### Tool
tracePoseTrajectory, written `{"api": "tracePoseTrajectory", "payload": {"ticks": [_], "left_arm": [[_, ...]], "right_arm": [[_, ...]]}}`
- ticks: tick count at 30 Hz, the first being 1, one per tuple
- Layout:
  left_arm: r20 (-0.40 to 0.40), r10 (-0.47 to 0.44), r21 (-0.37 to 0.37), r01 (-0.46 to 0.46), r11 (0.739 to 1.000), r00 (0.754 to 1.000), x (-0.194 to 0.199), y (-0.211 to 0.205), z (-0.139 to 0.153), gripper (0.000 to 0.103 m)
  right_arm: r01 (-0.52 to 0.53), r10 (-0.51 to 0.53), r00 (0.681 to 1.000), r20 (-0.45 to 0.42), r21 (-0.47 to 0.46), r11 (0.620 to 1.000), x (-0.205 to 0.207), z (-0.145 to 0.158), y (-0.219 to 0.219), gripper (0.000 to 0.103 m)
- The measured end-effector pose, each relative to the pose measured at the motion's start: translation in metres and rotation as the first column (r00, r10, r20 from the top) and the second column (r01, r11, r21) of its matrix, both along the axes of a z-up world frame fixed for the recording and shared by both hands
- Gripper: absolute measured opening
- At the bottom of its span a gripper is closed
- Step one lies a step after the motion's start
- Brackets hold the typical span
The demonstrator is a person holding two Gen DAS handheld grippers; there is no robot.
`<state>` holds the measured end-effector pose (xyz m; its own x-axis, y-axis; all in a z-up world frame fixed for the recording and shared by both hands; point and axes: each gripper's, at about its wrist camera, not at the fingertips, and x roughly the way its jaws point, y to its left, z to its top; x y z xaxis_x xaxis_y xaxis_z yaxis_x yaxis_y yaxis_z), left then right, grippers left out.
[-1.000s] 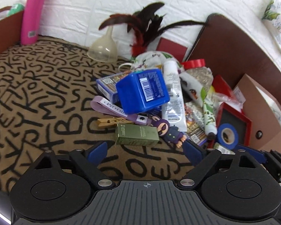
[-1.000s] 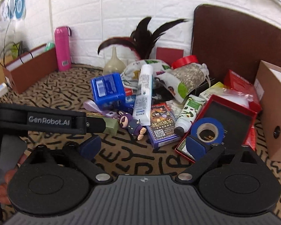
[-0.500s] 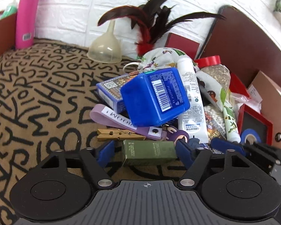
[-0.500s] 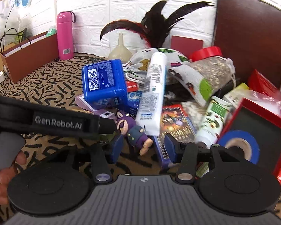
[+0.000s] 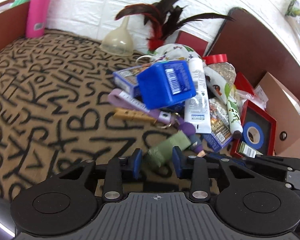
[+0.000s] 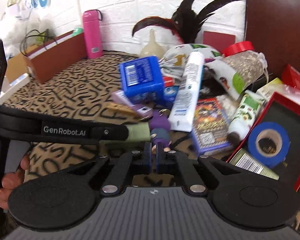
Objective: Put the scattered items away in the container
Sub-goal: 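Grasp the green box with the left gripper while the right grasps the purple keychain figure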
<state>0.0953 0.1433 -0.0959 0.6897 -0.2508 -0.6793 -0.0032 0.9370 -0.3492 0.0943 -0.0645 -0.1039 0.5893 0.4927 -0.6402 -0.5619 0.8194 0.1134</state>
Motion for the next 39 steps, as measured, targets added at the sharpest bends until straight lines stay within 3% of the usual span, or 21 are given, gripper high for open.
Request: {"api": "tracePoseTrajectory", "payload": {"ticks": [2,4,7,8,11,15,18,19,25,32,39], "left_arm": [[0.01,0.015,-0.003,-0.015,1.0,1.0,-0.003,0.002,0.002,0.054],[0.028,0.006,-0.007,-0.006,1.0,1.0,-0.003,0.003,0.005,0.066],[0.062,-0.023,0.009,0.023,1.0,0.998,0.001,-0.001,0.011,0.074],[0.07,-0.035,0.015,0.034,0.999,0.997,0.003,-0.004,0.011,0.075],[0.055,-0.081,0.032,0.079,0.996,0.995,0.013,-0.01,0.004,0.075],[0.048,-0.108,0.073,0.105,0.992,0.993,0.023,-0.017,-0.006,0.07],[0.035,-0.12,0.091,0.117,0.989,0.992,0.025,-0.018,-0.007,0.029],[0.023,-0.12,0.083,0.118,0.99,0.992,0.026,-0.018,-0.007,0.021],[0.0,-0.101,0.069,0.1,0.993,0.995,-0.002,-0.018,0.0,0.02],[-0.022,-0.122,0.022,0.123,0.992,0.992,-0.061,-0.026,0.008,0.02],[-0.055,-0.175,0.016,0.176,0.984,0.983,-0.105,-0.043,0.008,0.022]], "right_arm": [[0.014,-0.014,1.0,0.019,-0.019,1.0,-0.003,0.001,0.001,0.006],[0.034,-0.032,0.998,0.053,-0.033,0.999,-0.004,0.003,0.001,0.008],[0.034,-0.03,0.997,0.075,-0.047,0.998,-0.003,0.005,0.001,0.025],[0.034,-0.03,0.997,0.076,-0.054,0.998,-0.001,0.004,0.002,0.031],[0.024,-0.02,0.998,0.062,-0.06,0.998,0.002,-0.001,0.003,0.031],[0.015,-0.011,0.999,0.047,-0.082,0.997,0.011,-0.012,0.009,0.031],[0.019,-0.017,1.0,0.025,-0.069,0.997,0.021,-0.02,0.011,0.03],[0.02,-0.019,1.0,0.02,-0.063,0.998,0.023,-0.019,0.01,0.024],[0.035,-0.036,0.999,-0.015,-0.038,0.999,0.008,-0.007,-0.005,0.021],[0.008,-0.009,1.0,-0.025,-0.044,0.999,-0.063,0.011,-0.052,0.017],[0.06,-0.069,0.994,-0.089,-0.1,0.993,-0.123,0.008,-0.099,0.017]]}}
